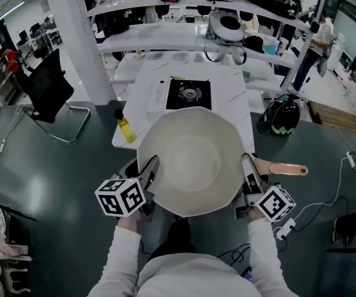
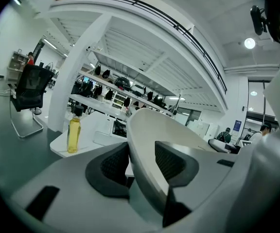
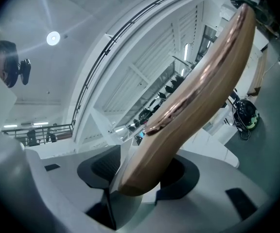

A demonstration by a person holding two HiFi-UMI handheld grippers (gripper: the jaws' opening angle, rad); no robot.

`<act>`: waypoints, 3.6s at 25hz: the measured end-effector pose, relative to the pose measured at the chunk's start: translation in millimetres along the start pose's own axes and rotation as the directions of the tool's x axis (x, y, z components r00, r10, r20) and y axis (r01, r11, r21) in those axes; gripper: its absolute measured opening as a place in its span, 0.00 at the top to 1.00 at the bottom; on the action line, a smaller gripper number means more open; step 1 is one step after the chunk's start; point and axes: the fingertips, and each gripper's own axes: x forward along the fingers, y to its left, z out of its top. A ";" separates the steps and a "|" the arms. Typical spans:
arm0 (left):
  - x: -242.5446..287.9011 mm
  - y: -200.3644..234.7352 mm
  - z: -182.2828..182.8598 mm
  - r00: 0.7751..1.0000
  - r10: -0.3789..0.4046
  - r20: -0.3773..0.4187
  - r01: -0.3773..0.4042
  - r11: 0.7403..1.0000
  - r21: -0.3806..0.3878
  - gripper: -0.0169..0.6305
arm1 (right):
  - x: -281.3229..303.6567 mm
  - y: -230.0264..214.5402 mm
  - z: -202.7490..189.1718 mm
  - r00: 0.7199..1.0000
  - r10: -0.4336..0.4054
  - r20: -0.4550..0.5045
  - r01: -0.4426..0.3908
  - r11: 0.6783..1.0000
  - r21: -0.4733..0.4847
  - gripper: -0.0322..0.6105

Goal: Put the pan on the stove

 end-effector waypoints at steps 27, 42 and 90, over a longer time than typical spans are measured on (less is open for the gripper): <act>196.7 73.4 92.2 0.998 -0.050 -0.031 0.051 0.998 0.026 0.71 | 189.3 -85.6 32.9 0.997 -0.075 0.010 0.074 0.996 0.051 0.58; 278.6 95.5 109.4 0.999 0.037 -0.021 -0.038 0.999 -0.009 0.71 | 284.3 -141.3 57.5 0.998 -0.025 -0.062 0.028 0.998 0.049 0.58; 398.7 179.1 127.5 0.986 0.156 -0.062 -0.160 0.984 -0.073 0.72 | 444.2 -218.6 37.2 0.980 0.021 -0.199 0.000 0.994 0.107 0.59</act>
